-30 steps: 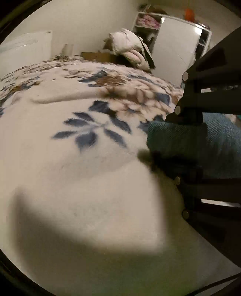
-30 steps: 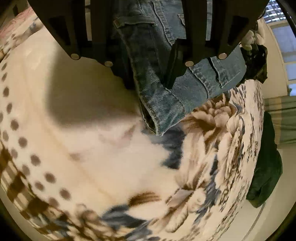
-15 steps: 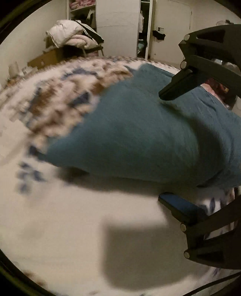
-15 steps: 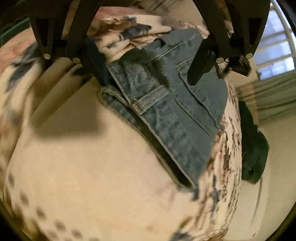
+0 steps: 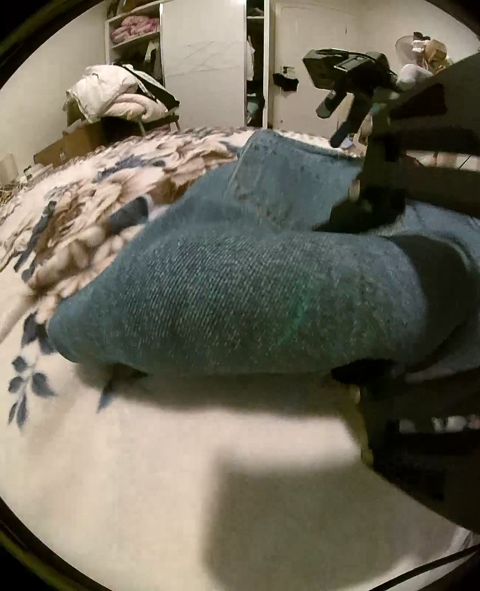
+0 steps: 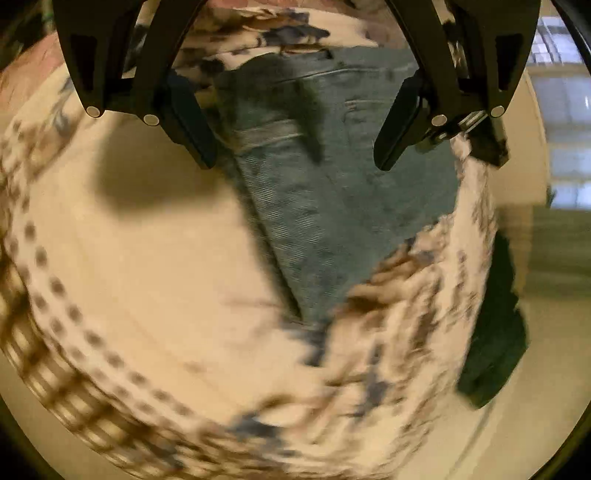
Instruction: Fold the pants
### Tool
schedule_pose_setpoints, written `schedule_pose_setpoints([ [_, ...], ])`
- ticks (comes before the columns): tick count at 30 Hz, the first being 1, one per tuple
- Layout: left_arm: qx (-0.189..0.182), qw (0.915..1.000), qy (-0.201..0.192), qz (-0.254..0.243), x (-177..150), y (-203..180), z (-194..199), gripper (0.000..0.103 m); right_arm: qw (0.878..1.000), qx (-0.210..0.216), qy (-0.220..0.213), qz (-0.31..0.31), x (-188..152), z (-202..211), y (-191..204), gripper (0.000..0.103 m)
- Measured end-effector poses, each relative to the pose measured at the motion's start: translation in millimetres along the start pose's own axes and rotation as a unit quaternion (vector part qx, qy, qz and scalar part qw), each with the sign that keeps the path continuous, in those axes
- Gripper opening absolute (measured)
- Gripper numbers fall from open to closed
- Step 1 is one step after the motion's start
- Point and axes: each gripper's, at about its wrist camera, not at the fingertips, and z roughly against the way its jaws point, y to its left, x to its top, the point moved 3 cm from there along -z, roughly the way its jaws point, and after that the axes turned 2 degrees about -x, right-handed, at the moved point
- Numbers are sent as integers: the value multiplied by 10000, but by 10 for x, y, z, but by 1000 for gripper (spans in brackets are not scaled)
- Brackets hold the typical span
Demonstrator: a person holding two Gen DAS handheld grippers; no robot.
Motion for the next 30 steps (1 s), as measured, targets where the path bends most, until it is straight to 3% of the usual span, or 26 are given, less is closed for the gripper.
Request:
schedule_pose_setpoints([
  [2, -110, 9999, -38, -29, -14, -10, 79, 34, 9994, 108, 317, 105, 91, -173, 40, 89],
  [6, -249, 9996, -91, 94, -28, 96, 283, 28, 9938, 374, 1043, 128, 258, -700, 35, 90],
  [7, -283, 9995, -63, 109, -36, 126, 324, 28, 9931, 359, 1097, 202, 206, -740, 1, 91],
  [9, -235, 9997, -74, 72, -48, 164, 338, 28, 9909, 432, 1202, 418, 213, -795, 108, 101],
  [12, -294, 9993, -51, 207, -36, 245, 239, 29, 9892, 184, 1248, 746, 204, -835, 181, 100],
  [16, -353, 9991, -123, 207, -38, 307, 212, 30, 9933, 195, 994, 564, 201, -755, 170, 97],
  [18, -395, 9989, -117, 220, -54, 344, 225, 34, 9933, 307, 999, 494, 155, -770, 151, 99],
  [19, -447, 9985, -104, 290, -54, 373, 219, 41, 9923, 372, 1077, 488, 105, -740, 66, 99],
  [20, -441, 9980, -101, 452, -47, 417, 197, 52, 9917, 467, 1104, 465, 95, -770, 78, 100],
  [21, -512, 9971, -81, 555, -40, 449, 180, 54, 9900, 600, 1184, 477, 92, -776, 100, 100],
  [23, -531, 9967, -106, 603, -17, 468, 181, 56, 9780, 1472, 1446, 318, 70, -728, 175, 100],
  [25, -524, 9969, -99, 580, 2, 455, 179, 57, 9608, 2186, 1617, 535, 17, -609, 319, 99],
  [26, -513, 9971, -92, 559, 8, 451, 177, 58, 9580, 2256, 1658, 622, 2, -592, 330, 99],
  [27, -497, 9973, -67, 530, 17, 441, 165, 59, 9636, 1961, 1644, 773, -3, -624, 302, 98],
  [29, -502, 9978, 8, 437, 35, 412, 118, 70, 9785, 886, 1643, 883, 12, -853, 110, 96],
  [30, -510, 9979, 59, 404, 46, 400, 88, 72, 9779, 990, 1667, 785, 6, -934, 79, 99],
])
